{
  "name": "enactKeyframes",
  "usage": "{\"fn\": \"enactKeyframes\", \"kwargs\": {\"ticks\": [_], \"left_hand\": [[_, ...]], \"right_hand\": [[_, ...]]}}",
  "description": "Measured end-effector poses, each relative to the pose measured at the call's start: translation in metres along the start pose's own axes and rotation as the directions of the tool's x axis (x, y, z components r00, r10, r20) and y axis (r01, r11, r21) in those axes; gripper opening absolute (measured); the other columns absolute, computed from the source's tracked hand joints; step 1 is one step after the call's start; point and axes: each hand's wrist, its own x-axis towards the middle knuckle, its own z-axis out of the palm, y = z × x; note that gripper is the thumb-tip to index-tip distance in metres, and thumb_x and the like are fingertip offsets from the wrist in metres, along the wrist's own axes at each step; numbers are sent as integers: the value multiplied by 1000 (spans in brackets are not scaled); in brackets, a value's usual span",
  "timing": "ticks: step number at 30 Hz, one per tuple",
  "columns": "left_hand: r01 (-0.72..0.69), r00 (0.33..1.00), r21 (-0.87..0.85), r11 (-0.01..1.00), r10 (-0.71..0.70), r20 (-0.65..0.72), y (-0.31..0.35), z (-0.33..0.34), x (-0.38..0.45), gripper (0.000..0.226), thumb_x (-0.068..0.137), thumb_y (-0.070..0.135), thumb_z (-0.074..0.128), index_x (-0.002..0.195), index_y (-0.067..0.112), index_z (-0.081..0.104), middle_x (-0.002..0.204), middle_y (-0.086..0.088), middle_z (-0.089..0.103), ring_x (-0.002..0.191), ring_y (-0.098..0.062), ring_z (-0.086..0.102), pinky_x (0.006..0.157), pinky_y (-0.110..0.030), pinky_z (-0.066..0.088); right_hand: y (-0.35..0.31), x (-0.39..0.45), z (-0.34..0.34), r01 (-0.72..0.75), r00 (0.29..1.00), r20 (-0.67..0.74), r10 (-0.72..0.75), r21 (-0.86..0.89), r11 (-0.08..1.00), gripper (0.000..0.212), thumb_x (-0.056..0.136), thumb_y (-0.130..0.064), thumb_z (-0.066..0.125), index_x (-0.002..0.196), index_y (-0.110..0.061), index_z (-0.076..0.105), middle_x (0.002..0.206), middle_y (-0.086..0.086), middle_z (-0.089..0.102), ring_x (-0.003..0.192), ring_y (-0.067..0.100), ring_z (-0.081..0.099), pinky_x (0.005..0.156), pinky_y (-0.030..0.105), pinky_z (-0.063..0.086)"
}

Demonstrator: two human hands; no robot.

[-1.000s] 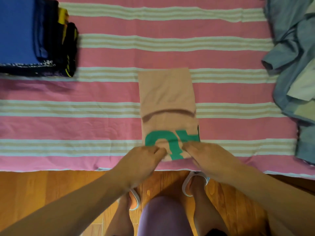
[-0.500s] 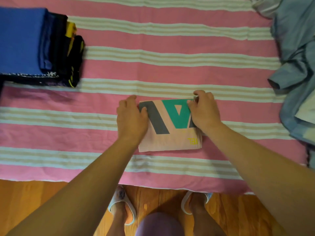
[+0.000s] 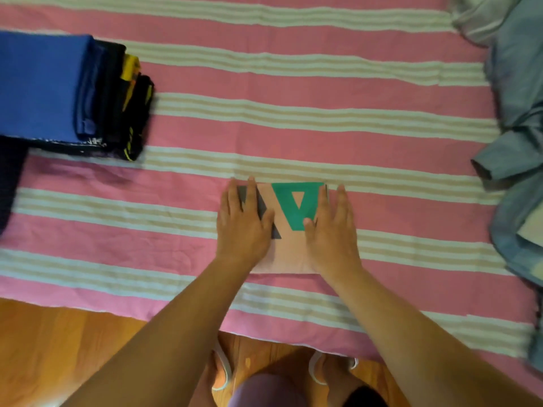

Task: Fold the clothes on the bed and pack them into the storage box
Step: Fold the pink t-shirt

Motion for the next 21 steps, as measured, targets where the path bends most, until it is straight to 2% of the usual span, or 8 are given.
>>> {"fn": "enactKeyframes", "kwargs": {"ticks": [2, 5, 7, 10, 15, 18, 19, 21], "left_hand": [[262, 955, -347, 900, -293, -39, -5, -16, -26, 64, 99, 32, 56, 154, 16, 28, 150, -19, 34, 131, -38, 40, 106, -52, 41], [490, 858, -623, 610, -464, 221, -14, -36, -40, 49, 99, 33, 61, 140, 11, 46, 138, -8, 51, 114, -23, 55, 91, -37, 48], [559, 827, -647, 519, -404, 390, -22, -45, -30, 50, 98, 38, 63, 137, 10, 49, 128, -3, 62, 110, -23, 64, 94, -41, 55], [655, 751, -704, 275, -132, 647, -29, -57, -15, 36, 101, 27, 62, 128, 4, 62, 114, -10, 75, 105, -28, 72, 98, -50, 56], [709, 698, -703, 65, 81, 712, -57, -99, -22, 27, 100, 15, 54, 124, 15, 67, 111, -12, 75, 99, -28, 71, 89, -46, 57], [709, 704, -704, -30, 68, 707, -109, -157, -45, 43, 88, 15, 62, 130, 14, 63, 121, -21, 70, 112, -41, 66, 100, -58, 49], [690, 723, -724, -8, 53, 689, -129, -177, -49, 50, 82, 16, 64, 132, 14, 62, 122, -23, 69, 115, -44, 65, 100, -60, 48], [624, 781, -780, 42, -13, 624, -163, -233, -47, 57, 75, 13, 64, 132, 15, 60, 119, -23, 70, 109, -43, 67, 97, -60, 49]], "right_hand": [[-1, -22, -9, -162, 986, -8, 169, 243, 956, 70, 103, -27, 50, 159, -21, 8, 166, 4, 7, 152, 29, 9, 123, 46, 19], [-2, -21, -13, -310, 949, 72, 306, 379, 872, 64, 98, -28, 59, 153, -16, 28, 151, 7, 33, 139, 27, 37, 114, 46, 38], [-6, -3, -21, -396, 916, 145, 373, 463, 793, 47, 94, -28, 66, 136, -14, 50, 132, 7, 55, 118, 25, 59, 96, 44, 54], [-8, 13, -49, -592, 806, 476, 352, 641, 488, 21, 95, -19, 66, 114, -12, 66, 104, 9, 76, 82, 20, 74, 61, 31, 59], [-58, -24, -72, -718, 691, 682, 239, 686, 118, 48, 81, -20, 68, 126, -4, 64, 116, 19, 72, 92, 30, 74, 73, 42, 63], [-138, -59, -68, -725, 679, 728, 91, 685, -74, 75, 50, -11, 93, 119, 4, 69, 116, 27, 69, 95, 40, 72, 70, 52, 62], [-168, -66, -68, -731, 673, 738, 42, 673, -111, 75, 41, -9, 95, 112, 5, 72, 114, 29, 69, 89, 40, 73, 67, 51, 61], [-225, -66, -65, -703, 707, 708, 9, 703, -110, 51, 60, -6, 83, 108, 6, 73, 116, 32, 67, 82, 39, 74, 65, 49, 62]]}}
